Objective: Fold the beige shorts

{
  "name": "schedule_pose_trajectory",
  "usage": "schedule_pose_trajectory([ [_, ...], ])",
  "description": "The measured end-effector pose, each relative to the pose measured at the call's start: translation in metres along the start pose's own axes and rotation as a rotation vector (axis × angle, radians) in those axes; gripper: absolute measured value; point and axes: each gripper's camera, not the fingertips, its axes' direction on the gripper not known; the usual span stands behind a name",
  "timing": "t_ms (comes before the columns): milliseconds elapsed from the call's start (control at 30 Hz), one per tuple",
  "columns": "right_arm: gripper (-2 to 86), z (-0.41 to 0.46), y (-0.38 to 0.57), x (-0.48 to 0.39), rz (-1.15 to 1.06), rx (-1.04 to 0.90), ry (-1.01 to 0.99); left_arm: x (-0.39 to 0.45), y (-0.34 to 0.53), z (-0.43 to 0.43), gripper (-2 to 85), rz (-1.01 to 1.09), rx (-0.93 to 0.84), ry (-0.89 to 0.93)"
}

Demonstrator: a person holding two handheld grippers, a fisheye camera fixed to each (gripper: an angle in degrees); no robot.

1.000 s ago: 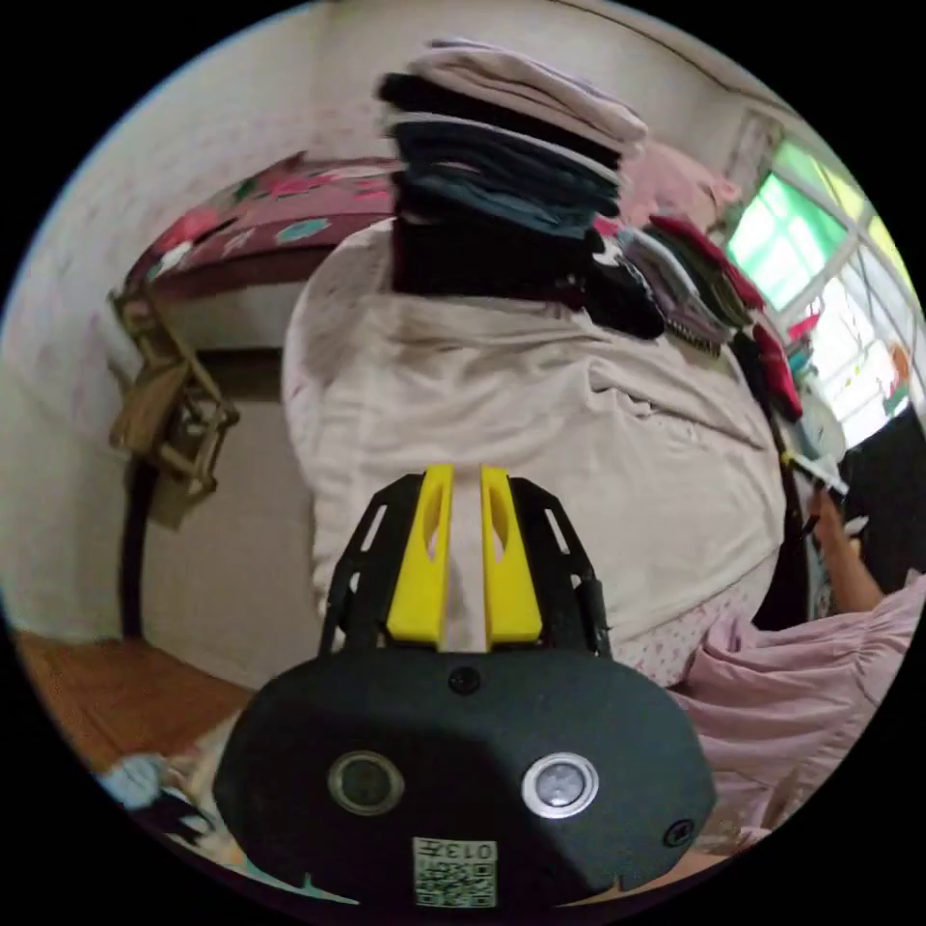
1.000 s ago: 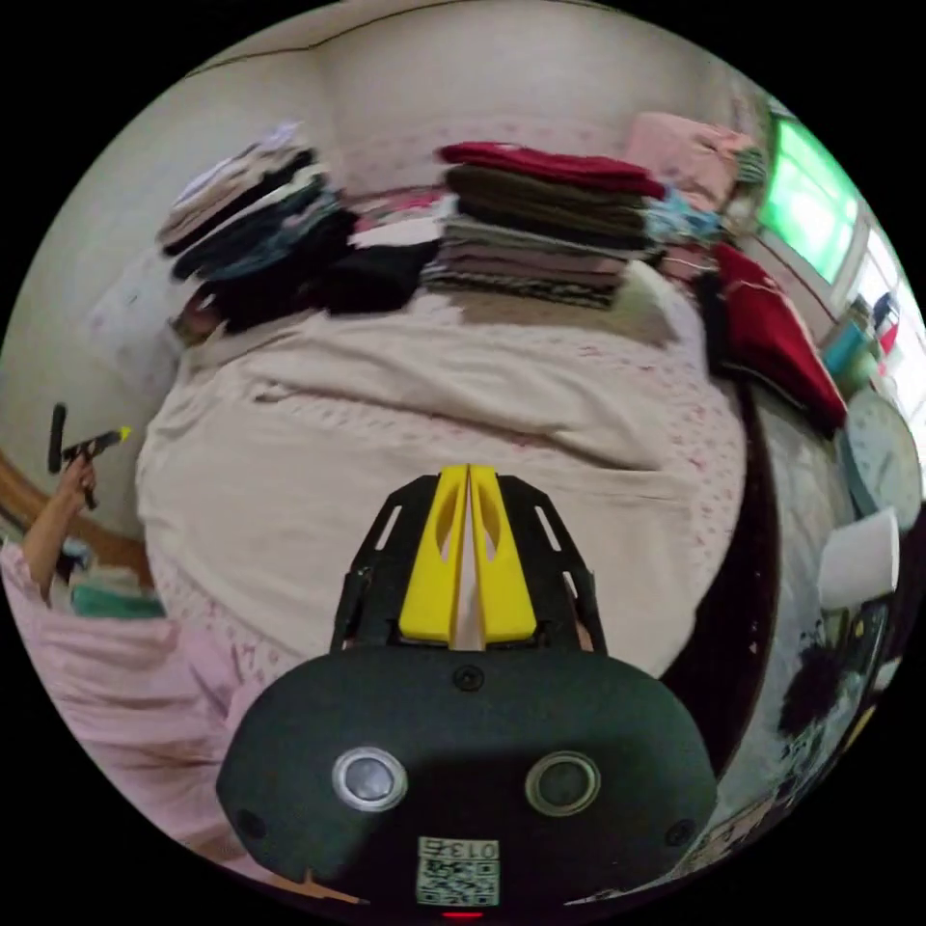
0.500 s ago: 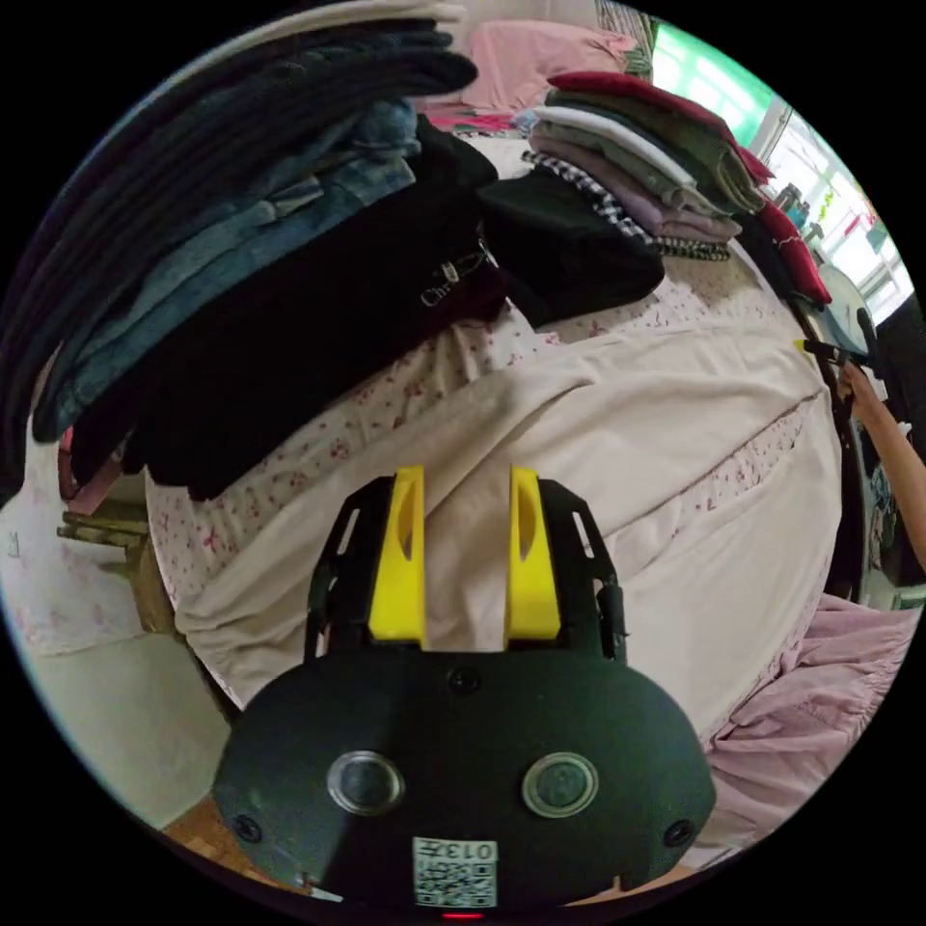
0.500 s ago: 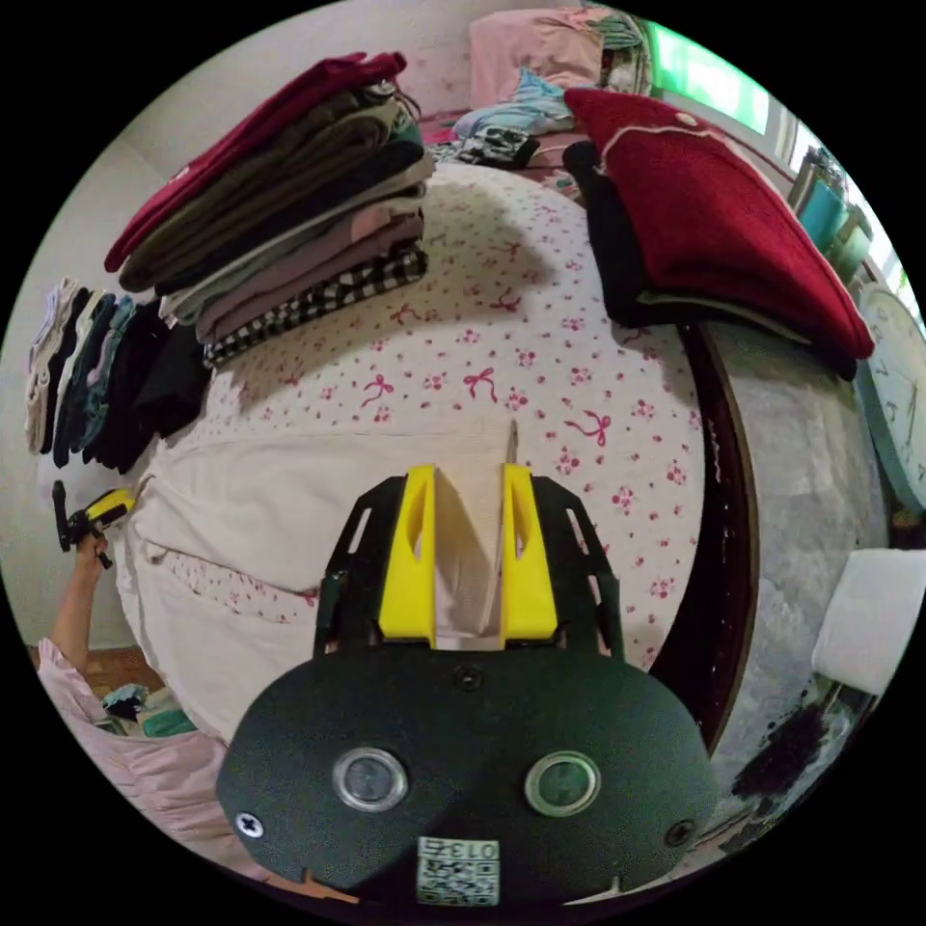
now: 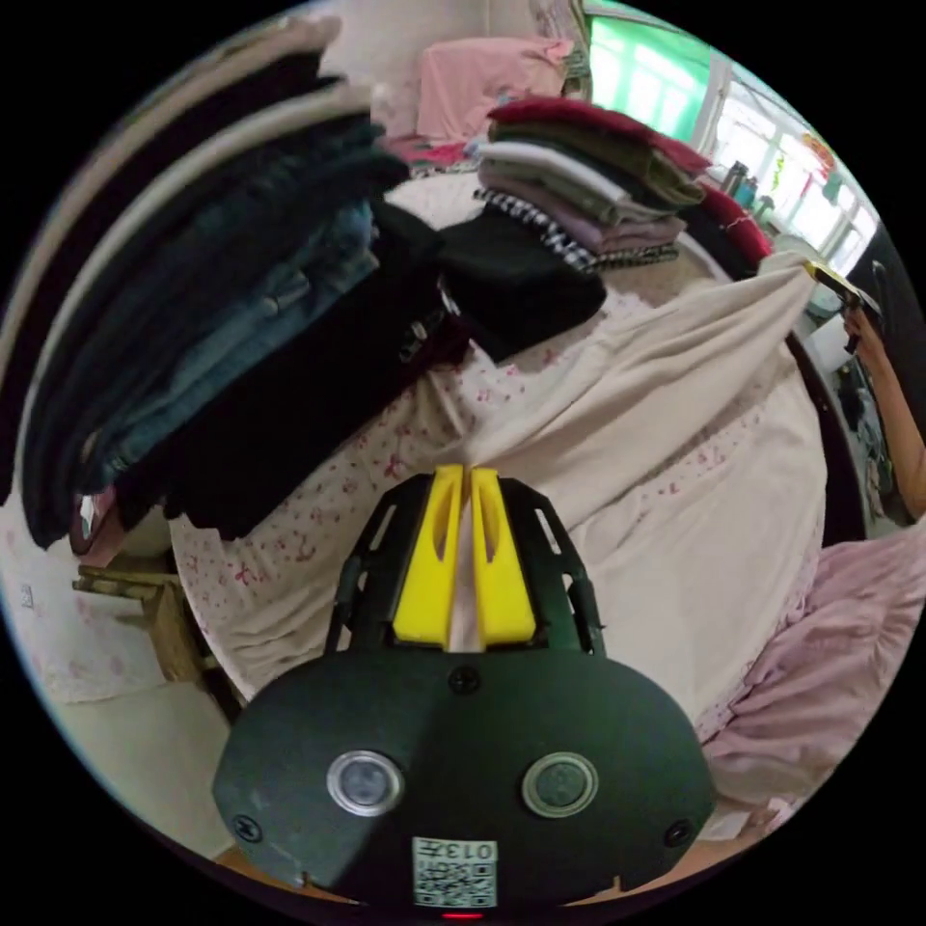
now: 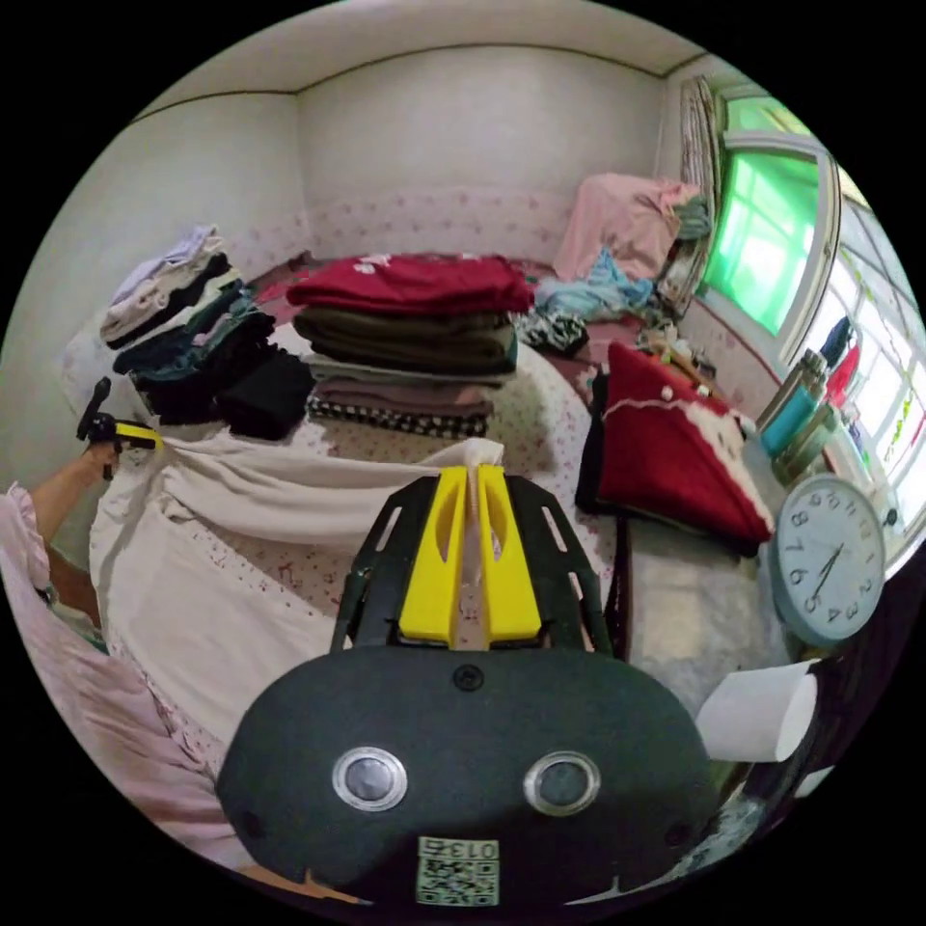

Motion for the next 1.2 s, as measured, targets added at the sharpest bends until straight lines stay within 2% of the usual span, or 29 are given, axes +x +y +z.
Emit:
schedule_pose_trajectory([
  [133, 2.6, -0.054, 0.001, 0.012, -0.064, 0.08, 0.047, 0.001, -0.001, -0.046, 1.0, 0.042, 0.109, 0.001],
  [233, 3.1, -0.047, -0.004, 0.034, -0.025, 0.108, 0.054, -0.001, -0.015, -0.047, 1.6, 0.031, 0.158, 0.011],
  [333, 4.8, 0.018, -0.017, 0.061, 0.09, 0.045, 0.059, 0.004, -0.041, -0.005, 3.8, -0.054, 0.125, -0.011],
  [400, 5.7, 0.071, -0.021, 0.077, 0.187, -0.007, 0.032, 0.003, -0.056, 0.038, 6.5, -0.205, 0.019, 0.001],
  [467, 6.1, 0.124, -0.015, 0.095, 0.274, -0.164, 0.058, 0.01, -0.059, 0.045, 7.5, -0.26, 0.036, 0.045],
  [533, 6.4, 0.129, -0.001, 0.101, 0.299, -0.163, 0.053, 0.026, -0.059, 0.035, 8.4, -0.228, 0.098, 0.07],
  [633, 8.0, 0.125, 0.03, 0.105, 0.294, -0.158, 0.067, 0.067, -0.058, 0.021, 9.5, -0.056, 0.101, 0.092],
  [700, 9.1, 0.131, 0.051, 0.106, 0.303, -0.211, 0.033, 0.109, -0.056, 0.02, 10.8, 0.108, 0.049, 0.123],
  [800, 9.9, 0.147, 0.08, 0.097, 0.304, -0.301, -0.019, 0.147, -0.053, 0.034, 11.4, 0.219, -0.025, 0.09],
  [933, 7.8, 0.181, 0.093, 0.076, 0.273, -0.397, -0.045, 0.161, -0.059, 0.064, 10.2, 0.251, -0.123, 0.075],
  [1000, 5.6, 0.194, 0.091, 0.068, 0.252, -0.425, -0.004, 0.162, -0.063, 0.074, 4.3, 0.281, -0.14, 0.056],
  [1067, 4.0, 0.201, 0.079, 0.057, 0.182, -0.468, 0.014, 0.158, -0.065, 0.076, 2.7, 0.285, -0.148, 0.057],
  [1200, 3.0, 0.179, 0.057, 0.046, 0.077, -0.383, 0.027, 0.154, -0.067, 0.057, 1.8, 0.305, -0.133, 0.052],
])
